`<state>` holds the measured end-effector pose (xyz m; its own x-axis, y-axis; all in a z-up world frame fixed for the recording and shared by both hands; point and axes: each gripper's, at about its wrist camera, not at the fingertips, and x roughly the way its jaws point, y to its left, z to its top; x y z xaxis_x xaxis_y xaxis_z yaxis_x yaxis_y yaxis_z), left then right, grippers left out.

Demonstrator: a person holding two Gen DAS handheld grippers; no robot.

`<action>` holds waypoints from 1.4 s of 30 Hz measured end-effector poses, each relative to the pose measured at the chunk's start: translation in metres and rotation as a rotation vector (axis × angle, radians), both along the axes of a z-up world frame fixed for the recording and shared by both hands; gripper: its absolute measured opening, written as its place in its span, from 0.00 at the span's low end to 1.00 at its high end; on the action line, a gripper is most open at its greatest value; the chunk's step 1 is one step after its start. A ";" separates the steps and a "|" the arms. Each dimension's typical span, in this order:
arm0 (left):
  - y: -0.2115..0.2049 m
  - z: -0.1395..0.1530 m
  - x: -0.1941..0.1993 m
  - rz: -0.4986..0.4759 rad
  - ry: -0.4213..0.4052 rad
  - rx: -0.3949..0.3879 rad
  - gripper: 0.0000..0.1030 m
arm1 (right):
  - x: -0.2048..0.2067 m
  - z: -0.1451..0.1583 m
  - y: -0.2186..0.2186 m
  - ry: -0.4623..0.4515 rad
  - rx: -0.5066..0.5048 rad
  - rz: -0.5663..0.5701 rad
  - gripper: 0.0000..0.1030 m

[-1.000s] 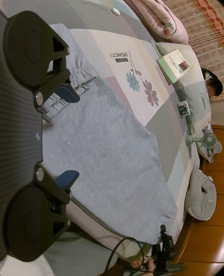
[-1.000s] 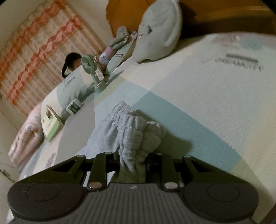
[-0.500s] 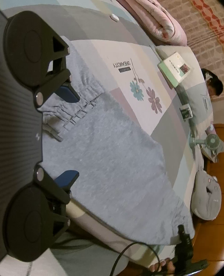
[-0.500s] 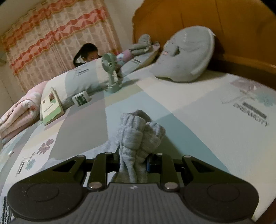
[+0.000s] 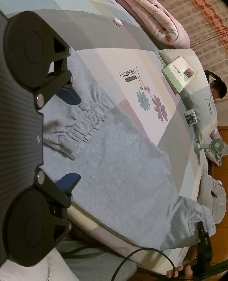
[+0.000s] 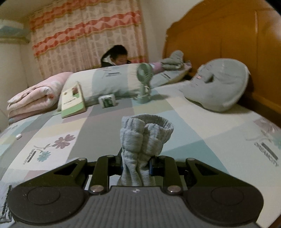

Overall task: Fold clothes
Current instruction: 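Carry the held pants end with the right gripper over the pants body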

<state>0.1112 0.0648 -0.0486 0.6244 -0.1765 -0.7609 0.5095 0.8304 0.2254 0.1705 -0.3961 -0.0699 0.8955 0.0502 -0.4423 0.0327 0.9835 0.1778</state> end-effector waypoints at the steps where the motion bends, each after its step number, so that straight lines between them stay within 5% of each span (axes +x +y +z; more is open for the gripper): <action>1: 0.002 0.000 0.000 0.001 -0.001 0.000 0.83 | 0.000 0.003 0.006 -0.002 -0.010 0.010 0.27; 21: 0.052 0.002 -0.013 0.046 -0.041 -0.066 0.83 | -0.017 0.043 0.124 -0.047 -0.177 0.238 0.27; 42: 0.110 0.002 -0.029 0.125 -0.070 -0.103 0.83 | -0.031 0.047 0.271 -0.050 -0.317 0.505 0.27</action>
<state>0.0819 0.1749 -0.0466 0.6973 -0.1690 -0.6966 0.3867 0.9070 0.1671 0.1392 -0.1251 -0.0226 0.8153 0.3474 -0.4633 -0.4532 0.8808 -0.1372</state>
